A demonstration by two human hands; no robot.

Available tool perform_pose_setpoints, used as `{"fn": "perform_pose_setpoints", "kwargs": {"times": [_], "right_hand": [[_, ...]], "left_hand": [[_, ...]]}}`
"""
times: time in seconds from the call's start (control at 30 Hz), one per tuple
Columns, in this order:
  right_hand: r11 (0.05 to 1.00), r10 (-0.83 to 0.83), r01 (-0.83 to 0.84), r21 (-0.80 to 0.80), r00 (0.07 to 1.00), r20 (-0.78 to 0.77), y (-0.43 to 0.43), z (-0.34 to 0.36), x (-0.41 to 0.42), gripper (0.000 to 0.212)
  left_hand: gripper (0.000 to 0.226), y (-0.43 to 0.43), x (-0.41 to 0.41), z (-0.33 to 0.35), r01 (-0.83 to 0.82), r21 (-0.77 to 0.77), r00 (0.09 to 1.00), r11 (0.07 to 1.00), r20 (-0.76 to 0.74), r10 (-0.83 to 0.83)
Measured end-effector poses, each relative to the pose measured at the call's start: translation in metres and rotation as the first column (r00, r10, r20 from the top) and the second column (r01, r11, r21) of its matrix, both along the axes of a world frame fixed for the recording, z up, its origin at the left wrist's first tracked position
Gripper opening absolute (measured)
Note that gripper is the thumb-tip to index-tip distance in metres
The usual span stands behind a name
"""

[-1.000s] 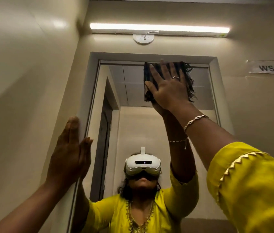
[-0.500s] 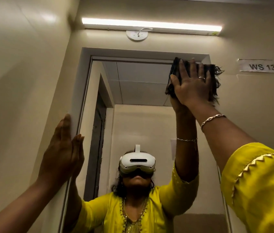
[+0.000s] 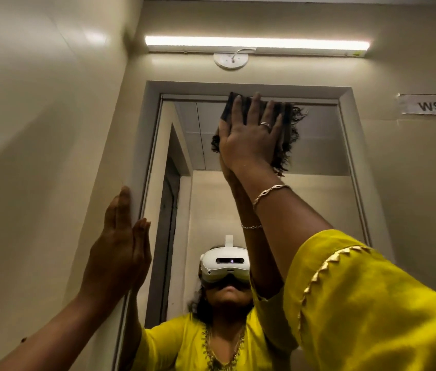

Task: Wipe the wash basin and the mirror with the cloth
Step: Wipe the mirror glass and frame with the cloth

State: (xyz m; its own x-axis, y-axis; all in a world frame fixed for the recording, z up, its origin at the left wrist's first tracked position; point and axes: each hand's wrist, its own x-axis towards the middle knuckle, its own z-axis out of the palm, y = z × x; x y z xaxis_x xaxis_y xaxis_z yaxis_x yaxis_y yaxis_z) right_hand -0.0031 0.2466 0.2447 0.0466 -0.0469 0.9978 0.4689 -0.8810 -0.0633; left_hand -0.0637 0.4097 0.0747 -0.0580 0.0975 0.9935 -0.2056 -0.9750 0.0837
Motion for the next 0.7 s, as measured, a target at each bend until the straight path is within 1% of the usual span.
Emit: {"fn": "perform_pose_setpoints", "kwargs": {"times": [0.13,0.27,0.47,0.7], "right_hand": [[0.993,0.047,-0.045,-0.109,0.999,0.022,0.046,-0.004,-0.019,0.057],[0.981,0.081,-0.076,-0.179,0.997,0.019,0.075,0.001,-0.03,0.057],[0.971,0.07,-0.064,-0.23,0.997,0.017,0.088,0.007,-0.035,0.057],[0.948,0.1,-0.075,-0.311,0.993,0.066,0.092,-0.012,-0.035,0.056]], "left_hand": [[0.068,0.002,0.0,0.0,0.008,0.005,1.0,1.0,-0.001,-0.008],[0.057,0.005,0.002,0.001,-0.015,0.014,0.999,1.0,0.028,0.015],[0.056,0.009,0.004,0.001,-0.021,0.001,0.998,1.0,0.051,0.021],[0.056,0.012,-0.002,0.002,-0.043,0.029,0.999,0.999,0.03,0.042]]}}
